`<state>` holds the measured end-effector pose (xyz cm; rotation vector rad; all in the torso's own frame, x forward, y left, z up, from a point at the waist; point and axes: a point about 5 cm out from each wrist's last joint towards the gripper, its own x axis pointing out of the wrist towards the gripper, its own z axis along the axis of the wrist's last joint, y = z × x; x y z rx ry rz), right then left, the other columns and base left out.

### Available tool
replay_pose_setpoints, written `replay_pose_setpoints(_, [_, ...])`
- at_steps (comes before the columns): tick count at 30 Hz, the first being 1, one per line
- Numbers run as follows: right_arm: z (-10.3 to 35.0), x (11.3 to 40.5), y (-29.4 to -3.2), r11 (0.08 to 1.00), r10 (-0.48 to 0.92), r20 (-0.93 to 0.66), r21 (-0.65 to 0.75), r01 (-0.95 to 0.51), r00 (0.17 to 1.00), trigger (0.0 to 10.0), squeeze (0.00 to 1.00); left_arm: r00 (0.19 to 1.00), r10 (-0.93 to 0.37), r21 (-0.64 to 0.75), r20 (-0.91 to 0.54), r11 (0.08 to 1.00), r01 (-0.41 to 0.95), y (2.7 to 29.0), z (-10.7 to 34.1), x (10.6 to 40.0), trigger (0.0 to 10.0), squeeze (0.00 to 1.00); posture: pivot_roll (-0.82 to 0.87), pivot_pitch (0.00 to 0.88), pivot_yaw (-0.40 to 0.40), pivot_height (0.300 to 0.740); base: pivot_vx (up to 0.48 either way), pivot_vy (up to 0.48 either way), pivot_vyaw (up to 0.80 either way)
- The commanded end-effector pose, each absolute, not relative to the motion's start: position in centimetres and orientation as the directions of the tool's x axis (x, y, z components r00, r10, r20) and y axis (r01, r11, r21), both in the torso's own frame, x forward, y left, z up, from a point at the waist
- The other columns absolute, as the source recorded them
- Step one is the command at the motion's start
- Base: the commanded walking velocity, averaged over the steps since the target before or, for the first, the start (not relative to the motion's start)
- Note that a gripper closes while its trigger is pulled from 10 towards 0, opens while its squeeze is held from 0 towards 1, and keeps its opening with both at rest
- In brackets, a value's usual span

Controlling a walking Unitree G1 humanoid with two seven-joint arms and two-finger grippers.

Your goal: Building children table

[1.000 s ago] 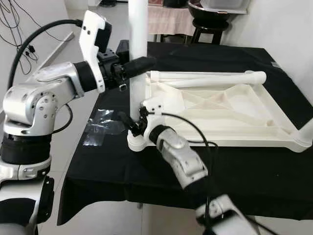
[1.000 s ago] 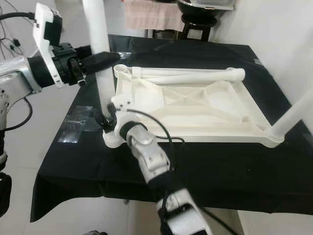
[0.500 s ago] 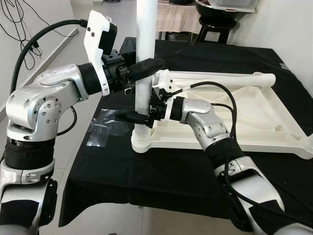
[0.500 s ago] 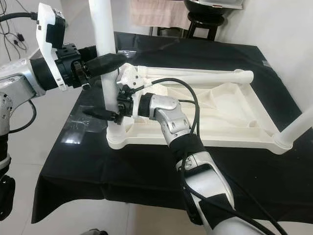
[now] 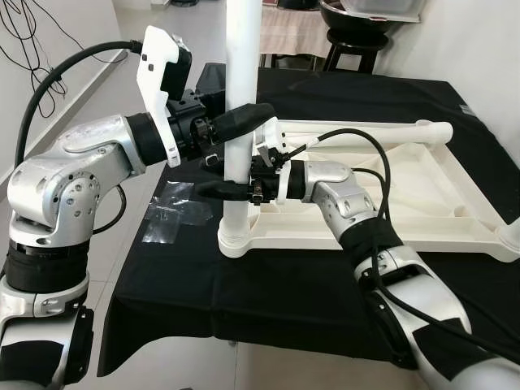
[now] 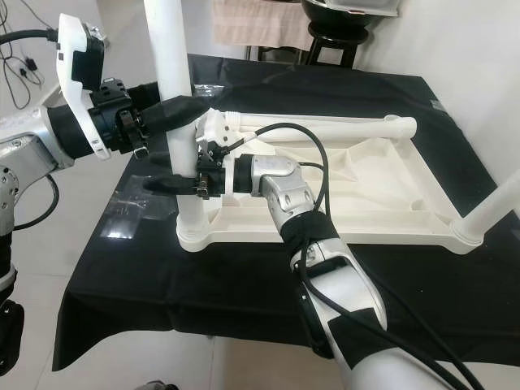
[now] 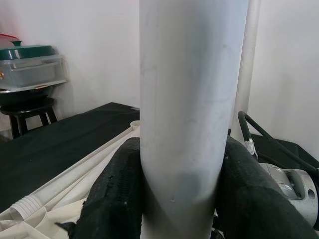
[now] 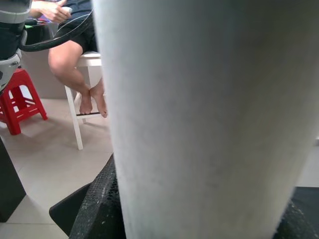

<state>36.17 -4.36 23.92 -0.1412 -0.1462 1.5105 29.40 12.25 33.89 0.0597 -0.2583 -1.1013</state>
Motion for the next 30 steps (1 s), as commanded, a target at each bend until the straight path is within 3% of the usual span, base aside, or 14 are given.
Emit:
replay_pose_setpoints(1, [23.5,35.1,-1.9,-0.074,0.997,-0.043,-0.2,-0.977,-0.066,0.0,0.0,0.331,-0.936,0.148,0.115,0.346,0.926,10.4,32.5,28.9,0.0,0.0,0.08,0.089,-0.05,0.74,0.0,0.0,0.0])
replay_pose_setpoints(2, [23.3,35.2,-1.8,-0.05,0.998,-0.038,-0.21,-0.976,-0.043,0.0,0.0,0.367,-0.923,0.143,0.113,0.381,0.914,10.6,32.3,29.3,5.3,1.0,0.07,0.088,-0.051,0.74,0.0,0.0,0.0])
replay_pose_setpoints(3, [23.3,35.2,-1.8,-0.05,0.998,-0.038,-0.21,-0.976,-0.043,0.0,0.0,0.367,-0.923,0.143,0.113,0.381,0.914,10.6,32.3,29.3,5.3,1.0,0.07,0.088,-0.051,0.74,0.0,0.0,0.0])
replay_pose_setpoints(4, [22.5,35.5,-1.9,0.044,0.998,-0.039,-0.205,-0.978,0.053,0.0,0.0,0.44,-0.891,0.135,0.11,0.452,0.882,11.1,31.8,30.1,10.0,1.0,0.06,0.089,-0.057,0.74,0.0,0.0,0.0])
replay_pose_setpoints(5, [22.1,35.6,-1.9,0.083,0.995,-0.046,-0.202,-0.976,0.094,0.0,0.0,0.471,-0.875,0.133,0.113,0.483,0.865,11.2,31.7,30.3,10.0,1.0,0.06,0.089,-0.057,0.74,0.0,0.0,0.0])
replay_pose_setpoints(6, [21.1,35.7,-1.7,0.175,0.979,-0.068,-0.184,-0.967,0.19,0.0,0.0,0.495,-0.861,0.126,0.113,0.507,0.853,11.5,31.7,30.5,10.0,0.1,0.05,0.092,-0.07,0.74,0.0,0.0,0.0])
replay_pose_setpoints(7, [21.1,35.7,-1.7,0.175,0.979,-0.068,-0.184,-0.967,0.19,0.0,0.0,0.495,-0.861,0.126,0.113,0.507,0.853,11.5,31.7,30.5,10.0,0.1,0.05,0.092,-0.07,0.74,0.0,0.0,0.0])
replay_pose_setpoints(8, [19.9,36.0,-1.5,0.328,0.932,-0.108,-0.16,-0.931,0.346,0.0,0.0,0.518,-0.848,0.122,0.114,0.529,0.84,11.7,31.7,30.6,10.0,0.0,0.05,0.091,-0.073,0.74,0.0,0.0,0.0])
replay_pose_setpoints(10, [19.0,36.2,-1.4,0.423,0.886,-0.138,-0.152,-0.893,0.443,0.0,0.0,0.529,-0.841,0.119,0.113,0.54,0.833,11.9,31.6,30.6,10.0,0.0,0.05,0.091,-0.073,0.74,0.0,0.0,0.0])
replay_pose_setpoints(12, [15.6,33.5,-0.8,0.647,0.75,-0.168,-0.015,-0.762,0.64,0.0,0.0,0.562,-0.815,0.088,0.141,0.576,0.813,12.5,31.7,30.6,10.0,0.0,0.04,0.108,-0.077,0.74,0.0,0.0,0.0])
replay_pose_setpoints(24, [17.3,33.9,0.3,0.727,0.685,-0.066,-0.009,-0.686,0.726,0.0,0.0,0.595,-0.787,0.078,0.161,0.611,0.788,12.6,31.4,30.7,10.0,0.0,0.03,0.065,-0.083,0.74,0.0,0.0,0.0])
replay_pose_setpoints(25, [17.8,33.7,0.5,0.739,0.671,-0.063,-0.019,-0.673,0.739,0.0,0.0,0.599,-0.783,0.076,0.167,0.616,0.784,12.7,31.5,30.7,0.0,0.0,0.03,0.062,-0.084,0.74,0.0,0.0,0.0])
replay_pose_setpoints(29, [18.2,33.3,0.6,0.74,0.67,-0.061,-0.022,-0.672,0.74,0.0,0.0,0.591,-0.79,0.072,0.165,0.607,0.791,12.8,31.4,30.6,0.0,0.0,0.04,0.057,-0.081,0.74,0.0,0.0,0.0])
replay_pose_setpoints(30, [18.4,33.1,0.6,0.738,0.672,-0.061,-0.023,-0.675,0.738,3.5,0.0,0.585,-0.794,0.07,0.162,0.601,0.796,12.8,31.3,30.5,0.0,0.0,0.04,0.057,-0.081,0.74,0.0,0.0,0.0])
